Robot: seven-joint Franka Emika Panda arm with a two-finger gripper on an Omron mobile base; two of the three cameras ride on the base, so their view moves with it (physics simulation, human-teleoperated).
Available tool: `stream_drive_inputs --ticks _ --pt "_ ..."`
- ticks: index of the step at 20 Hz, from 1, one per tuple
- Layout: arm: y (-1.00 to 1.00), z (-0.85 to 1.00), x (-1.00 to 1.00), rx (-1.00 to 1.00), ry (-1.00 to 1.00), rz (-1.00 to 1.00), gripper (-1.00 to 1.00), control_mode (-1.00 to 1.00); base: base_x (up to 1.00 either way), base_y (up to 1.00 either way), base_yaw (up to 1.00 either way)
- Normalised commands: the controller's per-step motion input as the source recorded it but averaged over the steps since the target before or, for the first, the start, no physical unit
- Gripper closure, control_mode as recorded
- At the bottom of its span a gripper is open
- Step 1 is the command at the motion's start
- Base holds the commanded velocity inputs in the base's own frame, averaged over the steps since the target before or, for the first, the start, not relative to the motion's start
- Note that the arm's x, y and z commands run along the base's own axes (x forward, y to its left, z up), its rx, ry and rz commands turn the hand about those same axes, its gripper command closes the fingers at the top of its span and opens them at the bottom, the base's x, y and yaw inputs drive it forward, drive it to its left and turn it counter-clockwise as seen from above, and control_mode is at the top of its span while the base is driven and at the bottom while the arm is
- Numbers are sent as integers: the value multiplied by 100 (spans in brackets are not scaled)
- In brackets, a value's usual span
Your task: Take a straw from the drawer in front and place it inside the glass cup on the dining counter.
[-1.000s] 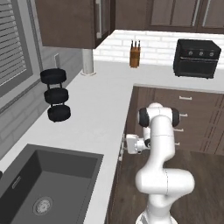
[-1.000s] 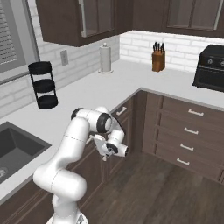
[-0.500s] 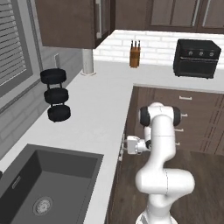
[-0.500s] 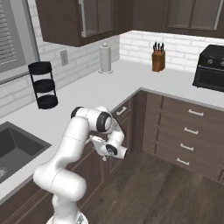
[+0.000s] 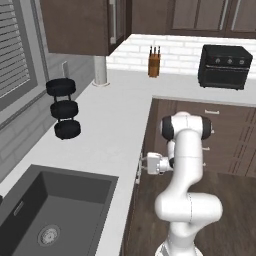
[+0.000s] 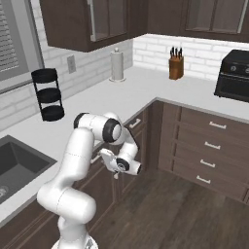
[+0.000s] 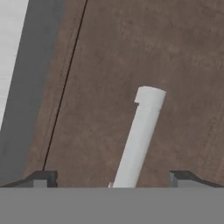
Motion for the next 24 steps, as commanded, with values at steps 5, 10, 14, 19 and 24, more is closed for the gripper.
stream_drive_inputs --ticks 5,10,14,19,24 --pt "15 -1 -4 -5 3 -5 -100 -100 0 0 0" --pt "13 -22 12 0 10 -1 -100 -100 0 0 0" --pt "13 -30 30 0 7 0 -100 -100 0 0 0" --pt "13 -38 33 0 2 0 -100 -100 0 0 0" --pt "29 -32 19 0 0 0 100 -100 0 0 0"
